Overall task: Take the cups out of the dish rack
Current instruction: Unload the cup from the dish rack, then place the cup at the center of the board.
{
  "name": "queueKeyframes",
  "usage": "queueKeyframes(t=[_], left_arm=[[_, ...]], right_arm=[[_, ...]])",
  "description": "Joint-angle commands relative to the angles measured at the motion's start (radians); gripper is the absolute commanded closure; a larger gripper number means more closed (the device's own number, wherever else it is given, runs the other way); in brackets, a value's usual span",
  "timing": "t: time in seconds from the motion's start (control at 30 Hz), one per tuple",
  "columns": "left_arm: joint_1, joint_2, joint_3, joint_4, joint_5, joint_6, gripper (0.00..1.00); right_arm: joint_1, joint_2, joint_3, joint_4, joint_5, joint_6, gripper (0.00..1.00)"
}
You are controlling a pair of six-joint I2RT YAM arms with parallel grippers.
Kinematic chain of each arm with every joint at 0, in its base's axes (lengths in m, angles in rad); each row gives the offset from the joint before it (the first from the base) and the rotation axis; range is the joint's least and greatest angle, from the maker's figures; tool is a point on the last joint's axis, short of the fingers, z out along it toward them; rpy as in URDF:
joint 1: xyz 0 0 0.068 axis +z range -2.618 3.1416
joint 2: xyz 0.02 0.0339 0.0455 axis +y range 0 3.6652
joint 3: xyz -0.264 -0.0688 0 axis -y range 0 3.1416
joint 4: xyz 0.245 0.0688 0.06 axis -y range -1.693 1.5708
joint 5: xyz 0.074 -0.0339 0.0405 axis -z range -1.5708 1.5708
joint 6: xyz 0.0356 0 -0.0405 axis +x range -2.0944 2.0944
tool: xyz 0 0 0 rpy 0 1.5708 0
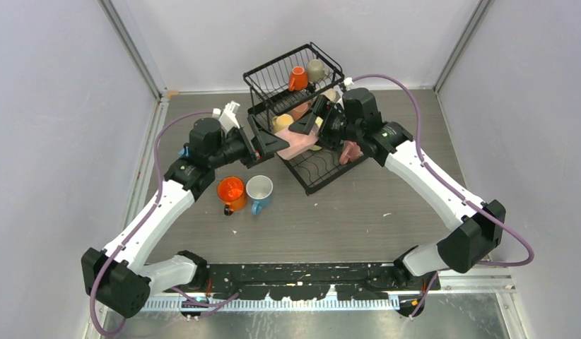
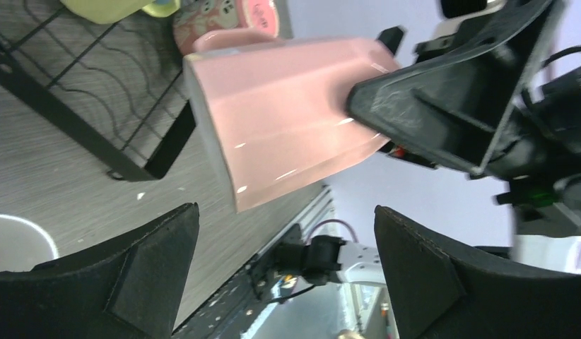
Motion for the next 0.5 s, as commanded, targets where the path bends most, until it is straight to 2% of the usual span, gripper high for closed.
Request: queueKeyframes(t=[0.0,0.2,0.47], left_arm=[[0.037,-0.04,-0.025,0.197,0.108,-0.12,0.06],[0.068,-0.047,-0.069,0.356,0.159,-0.261,0.13],[0.075,-0.044,-0.086,0.496,0.185,-0.362,0.32]], right_arm=[[-0.003,-0.063,-0.013,0.264,-0.113,0.128,0.65],[-0.004,-0.064,-0.073,0.416,-0.18,0.231,0.65],[-0.008,-0.064,-0.137,0.56,-0.219,0.325,0.65]])
